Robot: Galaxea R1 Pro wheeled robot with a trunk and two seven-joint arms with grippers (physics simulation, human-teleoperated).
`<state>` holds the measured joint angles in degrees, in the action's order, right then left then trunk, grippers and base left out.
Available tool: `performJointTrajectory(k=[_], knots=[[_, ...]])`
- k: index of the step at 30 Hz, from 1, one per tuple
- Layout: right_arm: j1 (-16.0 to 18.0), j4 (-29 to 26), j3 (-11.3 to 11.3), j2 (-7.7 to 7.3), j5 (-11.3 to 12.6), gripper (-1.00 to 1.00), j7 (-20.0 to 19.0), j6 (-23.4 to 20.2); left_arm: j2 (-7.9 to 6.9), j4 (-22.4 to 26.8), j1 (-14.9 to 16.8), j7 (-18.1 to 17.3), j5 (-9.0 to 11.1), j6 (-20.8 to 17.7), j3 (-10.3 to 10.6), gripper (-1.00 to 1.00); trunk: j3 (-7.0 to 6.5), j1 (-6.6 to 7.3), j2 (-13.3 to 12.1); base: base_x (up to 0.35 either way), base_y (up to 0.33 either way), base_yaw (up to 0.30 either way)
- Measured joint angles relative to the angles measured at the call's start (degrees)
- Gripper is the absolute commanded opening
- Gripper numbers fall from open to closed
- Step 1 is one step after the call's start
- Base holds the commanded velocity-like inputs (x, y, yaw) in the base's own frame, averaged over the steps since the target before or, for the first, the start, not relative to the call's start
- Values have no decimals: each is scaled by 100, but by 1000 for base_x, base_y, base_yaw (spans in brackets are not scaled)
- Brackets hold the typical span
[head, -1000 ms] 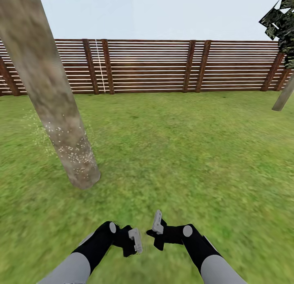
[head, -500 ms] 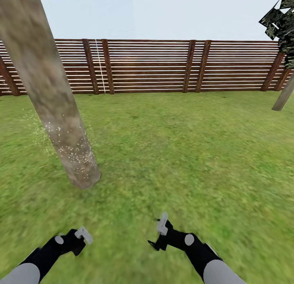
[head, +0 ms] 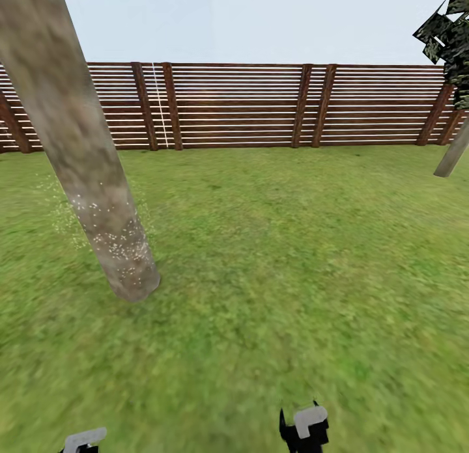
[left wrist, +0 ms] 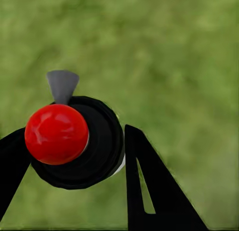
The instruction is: In the garden, pick up the pesticide atomizer on the floor and spray pesticide onto both trees until each tree trunk is fully covered.
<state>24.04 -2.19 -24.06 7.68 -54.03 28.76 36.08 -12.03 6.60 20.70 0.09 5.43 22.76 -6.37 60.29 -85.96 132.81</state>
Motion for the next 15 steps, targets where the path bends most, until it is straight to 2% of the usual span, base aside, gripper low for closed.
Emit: performJointTrajectory(k=[7, 15], knots=[[-236, 68, -4, -25, -1, 100, -2, -13, -29, -1, -39, 34, 11, -6, -6, -100, 0, 0, 0, 0, 0, 0], [-310, 69, -3, -30, -2, 100, -2, -14, 17, -2, -139, 38, 43, 0, 6, -100, 0, 0, 0, 0, 0, 0]])
